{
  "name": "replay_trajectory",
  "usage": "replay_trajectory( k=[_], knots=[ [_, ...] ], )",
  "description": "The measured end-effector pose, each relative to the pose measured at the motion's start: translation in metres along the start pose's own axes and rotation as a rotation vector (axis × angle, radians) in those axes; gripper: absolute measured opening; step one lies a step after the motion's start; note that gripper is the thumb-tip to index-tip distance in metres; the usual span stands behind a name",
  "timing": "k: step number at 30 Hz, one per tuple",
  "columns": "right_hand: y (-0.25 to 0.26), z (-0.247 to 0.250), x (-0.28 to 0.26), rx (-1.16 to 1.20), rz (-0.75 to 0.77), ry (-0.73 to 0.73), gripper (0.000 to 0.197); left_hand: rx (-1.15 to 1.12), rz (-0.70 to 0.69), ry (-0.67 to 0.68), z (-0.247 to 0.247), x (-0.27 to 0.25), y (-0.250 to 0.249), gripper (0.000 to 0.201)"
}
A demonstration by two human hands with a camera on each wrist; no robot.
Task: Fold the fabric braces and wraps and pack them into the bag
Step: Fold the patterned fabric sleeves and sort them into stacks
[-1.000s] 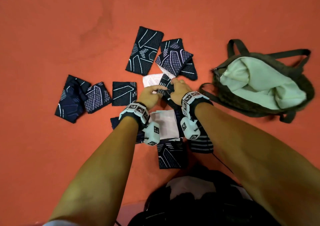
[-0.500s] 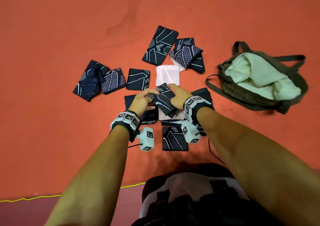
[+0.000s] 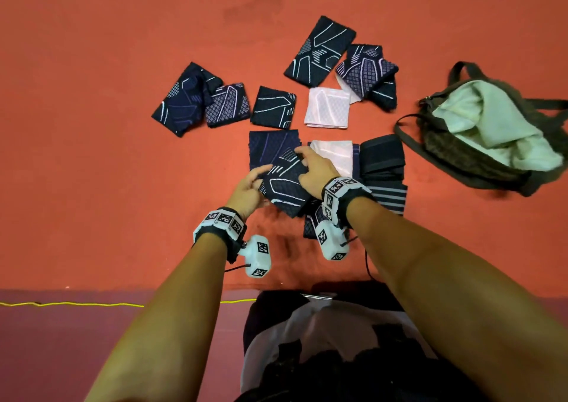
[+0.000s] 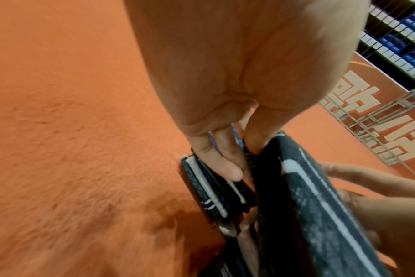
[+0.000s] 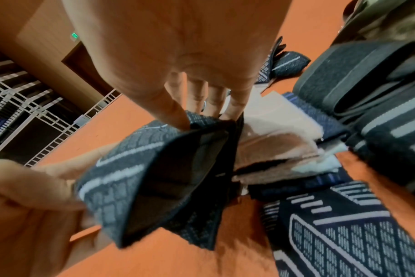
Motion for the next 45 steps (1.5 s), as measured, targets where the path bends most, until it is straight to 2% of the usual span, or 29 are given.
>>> replay_trajectory(
  k=[3,7,10,15,21,24,28,30,33,38,39,40,42,43,45],
  knots=[
    [0.003,-0.02,-0.003,-0.034,0.01,0.06,0.052,0.028,0.049,-0.035,0.01,-0.003,0.03,0.048],
    [-0.002,-0.052,-0.003,-0.085,-0.01,0.145,0.05,0.118,0.1,-0.042,0.016,-0.002,0.081,0.049],
    [-0.016,-0.071,-0.003,-0.059,-0.027,0.135,0.048,0.132,0.127,-0.023,0.013,0.007,0.108,0.045],
    [-0.039,-0.093,-0.009,0.027,-0.076,0.116,0.046,0.049,0.19,-0.009,0.003,0.007,0.118,0.048],
    [-0.038,-0.121,0.005,0.023,-0.097,0.203,0.057,0.042,0.299,-0.14,0.035,0.02,0.131,0.041],
    [-0.031,-0.133,0.012,0.051,-0.153,0.163,0.054,0.087,0.306,-0.214,0.058,0.024,0.139,0.036],
    [-0.035,-0.154,0.019,0.167,-0.217,0.127,0.044,0.143,0.283,-0.356,0.081,0.032,0.15,0.049],
    [-0.03,-0.16,0.018,0.288,-0.229,0.142,0.045,0.199,0.29,-0.382,0.083,0.031,0.144,0.059],
    [-0.015,-0.164,0.014,0.433,-0.195,0.216,0.052,0.282,0.3,-0.278,0.082,0.028,0.135,0.079],
    [0.007,-0.177,0.012,0.441,-0.123,0.354,0.07,0.438,0.275,-0.138,0.083,0.028,0.135,0.092],
    [0.011,-0.179,0.012,0.442,-0.111,0.377,0.071,0.433,0.243,-0.132,0.084,0.031,0.138,0.088],
    [0.013,-0.183,0.012,0.44,-0.097,0.381,0.071,0.375,0.232,-0.142,0.086,0.034,0.142,0.072],
    [0.014,-0.188,0.014,0.427,-0.096,0.3,0.068,0.159,0.261,-0.172,0.091,0.035,0.14,0.031],
    [0.01,-0.19,0.016,0.407,-0.119,0.231,0.066,0.035,0.291,-0.189,0.093,0.034,0.136,0.018],
    [0.001,-0.188,0.019,0.368,-0.178,0.141,0.057,-0.174,0.345,-0.185,0.095,0.031,0.128,0.012]
  ],
)
Point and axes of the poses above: each hand's wrist, its own x-axis towards the middle knuckle, its own z-axis out of the back of the hand, y = z × x, the point moved 2 cm from there along x, towards the middle knuckle, and after that the axes turned 10 degrees about z, right-handed, at the moved point
